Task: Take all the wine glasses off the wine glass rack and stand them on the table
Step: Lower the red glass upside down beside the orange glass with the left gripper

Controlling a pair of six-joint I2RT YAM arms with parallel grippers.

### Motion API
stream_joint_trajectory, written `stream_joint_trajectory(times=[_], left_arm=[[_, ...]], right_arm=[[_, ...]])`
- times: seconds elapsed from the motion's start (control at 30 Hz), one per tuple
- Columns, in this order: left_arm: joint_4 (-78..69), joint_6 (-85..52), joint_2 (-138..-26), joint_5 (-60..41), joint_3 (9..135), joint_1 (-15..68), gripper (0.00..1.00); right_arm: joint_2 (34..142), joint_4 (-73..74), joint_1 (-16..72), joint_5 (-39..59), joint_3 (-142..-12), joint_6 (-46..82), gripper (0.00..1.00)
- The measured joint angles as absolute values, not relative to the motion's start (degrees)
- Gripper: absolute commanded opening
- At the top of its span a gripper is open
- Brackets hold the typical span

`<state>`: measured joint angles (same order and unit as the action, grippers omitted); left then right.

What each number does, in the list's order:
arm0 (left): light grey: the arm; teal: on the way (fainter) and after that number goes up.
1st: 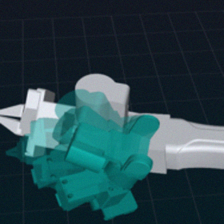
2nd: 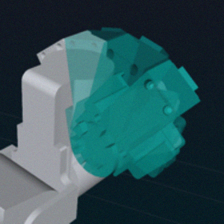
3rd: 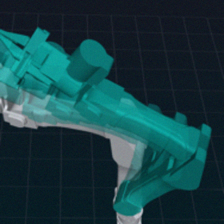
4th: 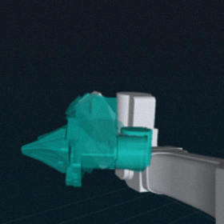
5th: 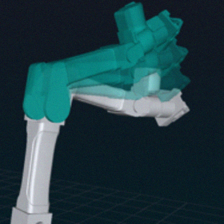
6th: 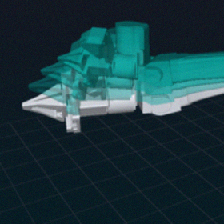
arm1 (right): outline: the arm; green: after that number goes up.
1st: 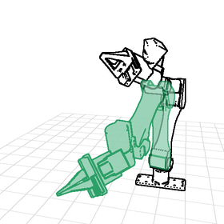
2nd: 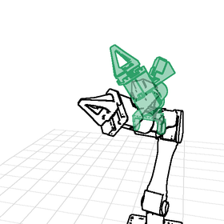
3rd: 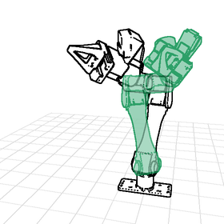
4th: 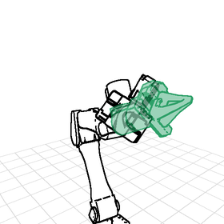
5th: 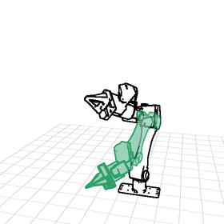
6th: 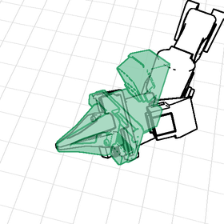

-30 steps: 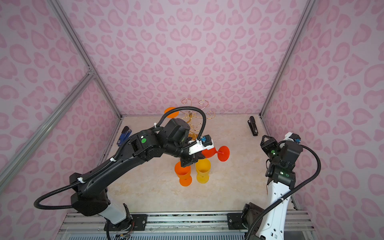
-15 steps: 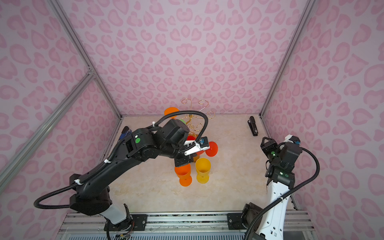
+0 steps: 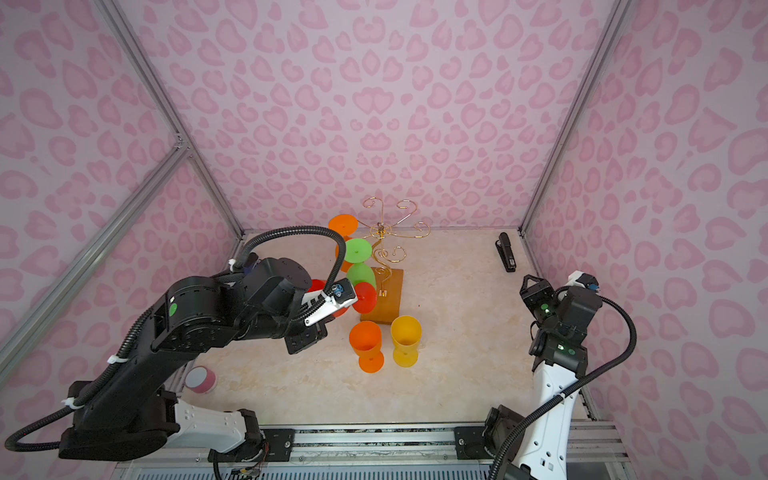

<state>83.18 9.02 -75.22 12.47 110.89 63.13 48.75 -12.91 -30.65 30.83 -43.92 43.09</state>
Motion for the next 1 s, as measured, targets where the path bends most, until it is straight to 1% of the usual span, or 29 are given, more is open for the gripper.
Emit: stream_joint_trajectory(times=[0.17,0.33,0.5,0.67,0.83,1.0], left_arm=[[85.84,4.99,-71.85,14.41,107.0,63.13,0.02],[88.03,1.45,-71.77,16.78,101.41,63.13,0.02],[86.91,0.05,-72.18,16.1,93.78,63.09,0.02],[82.28,-0.4,-71.42,12.08,86.52,60.93,0.02],[76.55,-0.25,-70.54,6.44,79.44,54.37,0.02],[71.22,1.85,-72.84,-0.32,74.83,49.39,0.02]], right_arm=[[49.39,-12.05,-30.65,32.01,-43.27,44.01,0.49],[49.43,-11.4,-30.65,32.64,-43.27,44.16,0.49],[49.43,-10.72,-30.65,33.04,-43.27,44.42,0.49],[49.63,-10.57,-30.65,33.28,-43.22,44.45,0.49],[49.82,-10.28,-30.65,33.98,-42.46,45.45,0.49],[49.91,-10.15,-30.65,34.52,-42.39,45.45,0.49]])
